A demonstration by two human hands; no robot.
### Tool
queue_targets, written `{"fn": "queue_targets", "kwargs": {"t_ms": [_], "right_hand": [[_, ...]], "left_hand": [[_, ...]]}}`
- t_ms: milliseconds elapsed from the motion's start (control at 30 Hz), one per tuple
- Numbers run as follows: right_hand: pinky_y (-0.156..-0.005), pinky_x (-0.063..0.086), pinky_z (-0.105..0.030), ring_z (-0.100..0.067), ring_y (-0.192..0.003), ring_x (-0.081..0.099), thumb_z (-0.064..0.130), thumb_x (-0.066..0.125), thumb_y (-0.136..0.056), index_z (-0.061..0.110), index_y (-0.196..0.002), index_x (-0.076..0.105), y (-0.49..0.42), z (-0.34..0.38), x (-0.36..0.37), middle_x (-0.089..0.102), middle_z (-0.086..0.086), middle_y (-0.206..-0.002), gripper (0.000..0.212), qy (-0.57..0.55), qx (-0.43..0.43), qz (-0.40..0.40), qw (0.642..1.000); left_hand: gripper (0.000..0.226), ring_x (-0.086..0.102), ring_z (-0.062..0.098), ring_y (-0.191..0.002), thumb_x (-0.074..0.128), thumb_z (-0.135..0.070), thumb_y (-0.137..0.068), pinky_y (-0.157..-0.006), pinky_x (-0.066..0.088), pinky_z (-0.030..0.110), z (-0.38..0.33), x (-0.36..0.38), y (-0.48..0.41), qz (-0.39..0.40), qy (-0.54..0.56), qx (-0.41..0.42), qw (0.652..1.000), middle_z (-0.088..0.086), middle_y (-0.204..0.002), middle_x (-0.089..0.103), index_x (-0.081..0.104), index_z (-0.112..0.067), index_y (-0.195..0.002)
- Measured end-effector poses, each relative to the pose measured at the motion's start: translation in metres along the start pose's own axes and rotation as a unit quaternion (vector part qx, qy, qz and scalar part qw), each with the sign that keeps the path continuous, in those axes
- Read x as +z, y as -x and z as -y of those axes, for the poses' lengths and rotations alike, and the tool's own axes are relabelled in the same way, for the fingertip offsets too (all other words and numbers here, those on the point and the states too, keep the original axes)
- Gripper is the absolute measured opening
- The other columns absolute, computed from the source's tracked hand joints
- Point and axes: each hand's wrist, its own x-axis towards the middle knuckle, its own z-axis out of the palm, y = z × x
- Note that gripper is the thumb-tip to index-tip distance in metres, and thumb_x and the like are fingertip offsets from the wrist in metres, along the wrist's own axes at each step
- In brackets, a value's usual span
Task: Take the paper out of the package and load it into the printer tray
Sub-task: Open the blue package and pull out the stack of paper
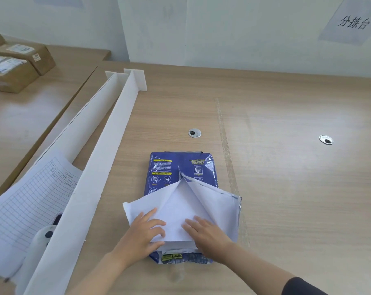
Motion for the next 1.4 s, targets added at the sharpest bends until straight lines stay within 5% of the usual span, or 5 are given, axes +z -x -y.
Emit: {"fn": "queue_targets", "kwargs": {"t_ms": [167, 333, 700, 1000, 1400], "right_hand": [[-0.116, 0.052, -0.045, -0.035, -0.149, 0.049, -0.004, 0.081, -0.091, 0.0, -0.159, 0.048, 0.009, 0.01, -0.03, 0.051, -0.014, -0.165, 0.076, 0.092, -0.017, 0.082, 0.992], [-0.086, 0.041, -0.04, -0.04, -0.135, 0.057, 0.0, 0.06, -0.107, 0.008, -0.162, 0.042, 0.017, 0.011, -0.05, 0.055, -0.014, -0.16, 0.059, 0.084, 0.007, 0.085, 0.993], [-0.087, 0.032, -0.037, -0.036, -0.14, 0.055, -0.015, 0.054, -0.1, 0.024, -0.172, 0.031, 0.057, 0.033, -0.147, 0.053, -0.01, -0.165, 0.085, 0.032, 0.028, 0.101, 0.994], [-0.093, 0.042, -0.037, -0.031, -0.14, 0.055, -0.014, 0.047, -0.104, 0.034, -0.167, 0.041, 0.084, 0.035, -0.187, 0.054, 0.001, -0.167, 0.079, 0.034, -0.024, 0.072, 0.997], [-0.102, 0.052, -0.001, 0.016, -0.116, 0.067, 0.095, 0.07, -0.067, 0.047, -0.134, 0.062, 0.117, -0.011, -0.227, 0.069, 0.047, -0.122, 0.082, -0.463, -0.029, 0.138, 0.875]], "left_hand": [[0.019, 0.049, -0.007, -0.108, 0.05, -0.056, -0.077, -0.093, 0.033, 0.005, -0.022, -0.019, 0.006, -0.114, 0.302, -0.162, 0.932, -0.025, -0.097, 0.066, 0.057, -0.039, -0.079], [0.05, 0.053, 0.019, -0.037, 0.041, -0.027, -0.092, -0.041, 0.046, 0.026, -0.041, -0.064, 0.015, -0.092, 0.49, -0.447, 0.743, 0.006, -0.037, 0.056, 0.054, -0.001, -0.051], [0.076, 0.059, 0.056, -0.092, 0.041, -0.056, -0.082, -0.07, 0.054, 0.06, -0.037, -0.064, -0.002, 0.094, 0.835, -0.456, 0.294, 0.037, -0.107, 0.058, 0.046, 0.013, -0.114], [0.05, 0.045, 0.059, -0.104, 0.045, -0.005, -0.08, -0.059, 0.046, 0.072, -0.044, -0.076, -0.033, 0.017, 0.863, -0.453, 0.224, 0.033, -0.132, 0.041, 0.035, 0.005, -0.128], [0.021, 0.069, 0.041, -0.066, 0.048, 0.013, -0.078, -0.052, 0.059, 0.042, -0.056, -0.127, -0.02, 0.048, 0.805, -0.425, 0.411, 0.031, -0.089, 0.068, 0.055, 0.012, -0.097]]}}
